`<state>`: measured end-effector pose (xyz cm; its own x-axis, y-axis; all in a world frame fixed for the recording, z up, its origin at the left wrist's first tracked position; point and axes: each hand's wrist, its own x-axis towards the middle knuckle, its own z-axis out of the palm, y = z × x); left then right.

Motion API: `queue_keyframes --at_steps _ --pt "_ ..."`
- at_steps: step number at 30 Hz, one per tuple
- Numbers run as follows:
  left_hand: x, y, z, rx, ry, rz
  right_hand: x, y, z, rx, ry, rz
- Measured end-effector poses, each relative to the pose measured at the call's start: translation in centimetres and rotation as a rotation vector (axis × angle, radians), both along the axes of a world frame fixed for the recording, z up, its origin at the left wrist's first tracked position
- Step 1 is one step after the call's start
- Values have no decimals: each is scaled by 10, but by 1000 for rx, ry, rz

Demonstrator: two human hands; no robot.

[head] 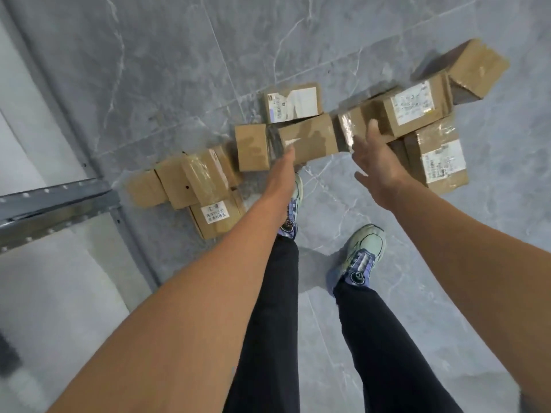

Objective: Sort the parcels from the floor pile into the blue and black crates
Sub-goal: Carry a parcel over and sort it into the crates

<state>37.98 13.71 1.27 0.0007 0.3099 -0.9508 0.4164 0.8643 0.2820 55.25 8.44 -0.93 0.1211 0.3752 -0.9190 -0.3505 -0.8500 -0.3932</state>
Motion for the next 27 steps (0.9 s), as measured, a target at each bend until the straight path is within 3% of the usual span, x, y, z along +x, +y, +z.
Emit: queue_keyframes --at_steps 8,14,20,27 --pt "15 33 -146 -45 133 129 -6 33 -138 -23 -6 27" --pt "17 38 -181 -104 113 197 -7 46 -183 -58 -5 63" --pt "0 35 -172 -70 29 286 -15 39 -142 -40 5 17" --pt "2 45 -36 26 -86 160 -4 27 -25 17 6 -73"
